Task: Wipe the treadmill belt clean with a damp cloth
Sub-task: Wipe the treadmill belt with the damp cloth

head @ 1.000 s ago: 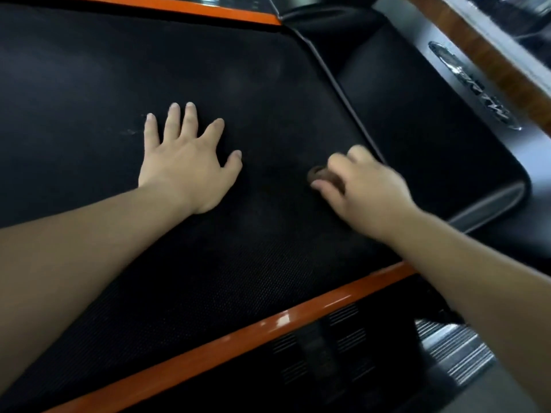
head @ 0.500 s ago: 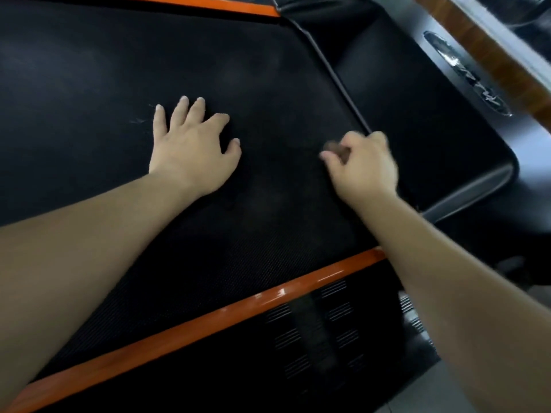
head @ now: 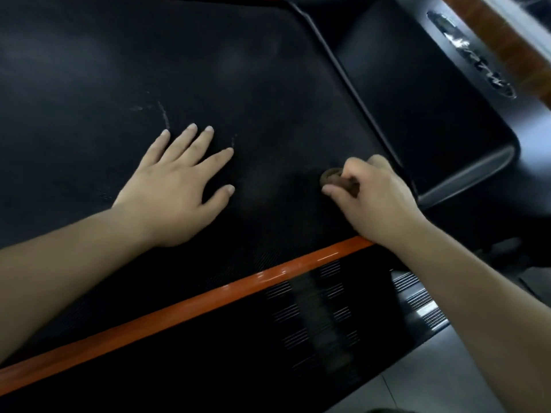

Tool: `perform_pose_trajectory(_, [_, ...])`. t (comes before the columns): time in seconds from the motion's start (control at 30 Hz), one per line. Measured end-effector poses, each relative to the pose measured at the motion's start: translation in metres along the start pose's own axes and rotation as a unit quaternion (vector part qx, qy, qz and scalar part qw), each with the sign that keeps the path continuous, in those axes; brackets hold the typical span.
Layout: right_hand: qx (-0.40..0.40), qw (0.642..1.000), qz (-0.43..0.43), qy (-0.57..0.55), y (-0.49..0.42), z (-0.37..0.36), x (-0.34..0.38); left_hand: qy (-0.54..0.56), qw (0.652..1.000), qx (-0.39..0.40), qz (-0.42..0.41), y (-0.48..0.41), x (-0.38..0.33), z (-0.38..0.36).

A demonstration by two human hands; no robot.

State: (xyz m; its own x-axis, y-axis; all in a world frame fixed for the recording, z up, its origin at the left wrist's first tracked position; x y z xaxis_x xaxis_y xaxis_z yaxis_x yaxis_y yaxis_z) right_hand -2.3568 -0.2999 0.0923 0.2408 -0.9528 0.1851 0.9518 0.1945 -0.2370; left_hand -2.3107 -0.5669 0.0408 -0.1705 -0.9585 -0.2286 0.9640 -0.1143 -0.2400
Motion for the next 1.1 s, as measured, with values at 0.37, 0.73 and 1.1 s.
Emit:
perform_pose_trajectory(0.37, [-0.010,1.000,-0.019,0.009,0.017,-0.005,0.054,0.022,1.000,-0.019,0.006,0.000,0.001,0.004])
perform_pose_trajectory(0.73, [-0.022,0.997,0.031,-0.064,0.004,-0.027,0.115,-0.022,1.000,-0.017,0.015,0.080,0.094,0.045])
perform_pose_trajectory(1.1, [0.010,0.988,0.103,-0.115,0.012,-0.037,0.158,-0.016,0.998,-0.002,0.058,0.101,0.106,0.049])
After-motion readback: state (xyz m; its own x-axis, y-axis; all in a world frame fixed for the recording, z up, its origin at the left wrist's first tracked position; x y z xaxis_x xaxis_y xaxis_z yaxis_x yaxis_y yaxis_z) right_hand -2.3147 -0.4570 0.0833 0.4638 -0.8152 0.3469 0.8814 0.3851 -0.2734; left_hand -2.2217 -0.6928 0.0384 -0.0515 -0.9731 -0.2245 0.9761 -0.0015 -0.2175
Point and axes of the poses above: each hand's wrist, its own y-axis away from the middle knuckle, its own z-axis out of the back of the hand, x = y × z, the point moved 8 cm from there along -y, towards the middle knuckle, and after that the axes turned 13 degrees about -x, right-handed, at the moved point
